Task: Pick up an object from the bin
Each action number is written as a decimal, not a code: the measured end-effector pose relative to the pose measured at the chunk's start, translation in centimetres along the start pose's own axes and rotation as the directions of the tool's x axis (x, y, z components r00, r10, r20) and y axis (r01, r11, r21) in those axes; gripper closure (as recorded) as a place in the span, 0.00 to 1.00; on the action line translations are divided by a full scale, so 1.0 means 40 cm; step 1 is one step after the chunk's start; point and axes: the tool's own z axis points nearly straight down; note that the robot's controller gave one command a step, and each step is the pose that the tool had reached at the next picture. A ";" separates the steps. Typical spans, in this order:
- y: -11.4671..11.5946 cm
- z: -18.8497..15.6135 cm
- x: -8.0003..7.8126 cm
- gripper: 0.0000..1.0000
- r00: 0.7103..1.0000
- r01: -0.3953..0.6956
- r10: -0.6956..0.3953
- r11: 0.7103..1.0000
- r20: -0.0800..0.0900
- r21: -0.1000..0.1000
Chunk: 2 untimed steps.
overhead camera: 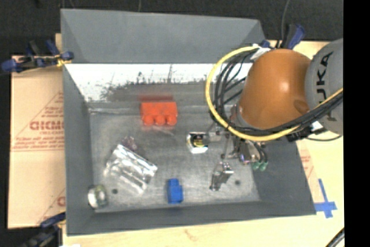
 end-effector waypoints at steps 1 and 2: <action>0.147 0.233 -0.027 0.00 0.993 0.119 -0.119 0.993 -0.007 -0.001; 0.147 0.345 0.016 0.00 0.948 0.318 -0.318 0.948 0.025 0.006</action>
Offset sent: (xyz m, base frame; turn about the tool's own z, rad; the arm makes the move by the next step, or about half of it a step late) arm 0.0118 0.0575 -0.0899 -0.1105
